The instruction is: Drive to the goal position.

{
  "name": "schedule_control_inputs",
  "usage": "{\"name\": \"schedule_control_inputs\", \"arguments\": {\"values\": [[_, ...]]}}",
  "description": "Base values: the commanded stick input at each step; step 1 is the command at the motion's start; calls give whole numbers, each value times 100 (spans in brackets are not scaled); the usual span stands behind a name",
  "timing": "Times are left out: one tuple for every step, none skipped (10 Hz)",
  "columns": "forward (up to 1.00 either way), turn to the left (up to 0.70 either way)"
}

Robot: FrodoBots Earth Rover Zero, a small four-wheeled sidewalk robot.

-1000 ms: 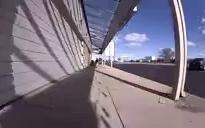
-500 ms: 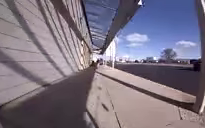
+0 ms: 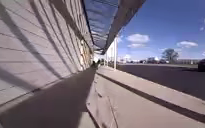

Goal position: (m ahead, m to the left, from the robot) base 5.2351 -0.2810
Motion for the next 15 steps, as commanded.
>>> {"name": "schedule_control_inputs", "arguments": {"values": [[100, 0], [100, 0], [100, 0], [100, 0], [100, 0], [100, 0], [100, 0], [100, 0], [100, 0], [100, 0], [100, 0], [100, 0], [100, 0], [100, 0], [100, 0]]}}
